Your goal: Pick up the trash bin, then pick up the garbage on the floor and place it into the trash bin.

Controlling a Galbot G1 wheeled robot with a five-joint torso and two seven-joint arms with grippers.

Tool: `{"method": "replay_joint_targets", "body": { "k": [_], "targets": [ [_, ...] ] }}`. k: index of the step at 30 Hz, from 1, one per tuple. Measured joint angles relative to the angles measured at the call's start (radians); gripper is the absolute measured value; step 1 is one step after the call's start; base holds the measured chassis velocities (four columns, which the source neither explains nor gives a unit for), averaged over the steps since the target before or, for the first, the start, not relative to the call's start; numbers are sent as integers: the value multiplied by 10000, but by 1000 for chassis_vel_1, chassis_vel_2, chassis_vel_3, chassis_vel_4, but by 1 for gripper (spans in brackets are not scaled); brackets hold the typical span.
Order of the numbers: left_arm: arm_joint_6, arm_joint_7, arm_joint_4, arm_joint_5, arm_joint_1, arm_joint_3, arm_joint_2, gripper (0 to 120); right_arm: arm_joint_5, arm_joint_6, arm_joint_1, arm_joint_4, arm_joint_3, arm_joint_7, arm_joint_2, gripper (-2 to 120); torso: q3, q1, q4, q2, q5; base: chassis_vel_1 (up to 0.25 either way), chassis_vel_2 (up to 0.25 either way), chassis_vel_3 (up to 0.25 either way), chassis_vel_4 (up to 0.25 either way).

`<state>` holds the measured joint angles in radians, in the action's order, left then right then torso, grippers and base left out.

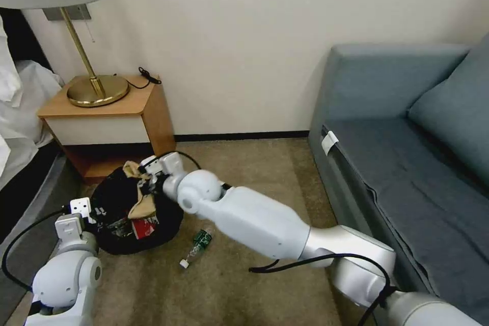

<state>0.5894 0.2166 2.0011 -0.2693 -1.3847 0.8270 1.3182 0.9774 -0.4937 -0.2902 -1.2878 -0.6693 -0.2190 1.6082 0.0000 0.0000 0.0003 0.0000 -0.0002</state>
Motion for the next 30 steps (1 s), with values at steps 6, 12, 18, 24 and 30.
{"method": "replay_joint_targets", "body": {
  "k": [6, 12, 18, 24, 30],
  "targets": [
    [-13, -6, 2, 23, -44, 14, 48, 2, -202, 55, -214, 159, 3, -108, 37, 26, 0, 0, -4, 0, 1, 0, 0, 0, 0],
    [-28, -7, -5, 80, -48, 6, 120, 2, -215, 26, -352, 79, 11, -171, 21, 51, 0, 0, -3, 0, 2, 0, 0, 0, 0],
    [-28, -9, -25, 105, -45, 12, 125, 2, -372, 4, -418, 75, -19, -146, -25, 75, 0, 0, -3, 2, 2, 0, 0, 0, 0],
    [-33, 3, -141, 84, -39, 129, 83, 2, -966, 12, -177, 115, 356, 281, -224, 96, 0, 0, -2, 2, 3, 0, 0, 0, 0],
    [-61, 727, -436, -314, 206, 345, -41, 2, -2508, 452, 403, 189, 702, 1587, -1180, 100, 0, 0, -3, 1, 5, 0, 0, 0, 0]
  ]
}}
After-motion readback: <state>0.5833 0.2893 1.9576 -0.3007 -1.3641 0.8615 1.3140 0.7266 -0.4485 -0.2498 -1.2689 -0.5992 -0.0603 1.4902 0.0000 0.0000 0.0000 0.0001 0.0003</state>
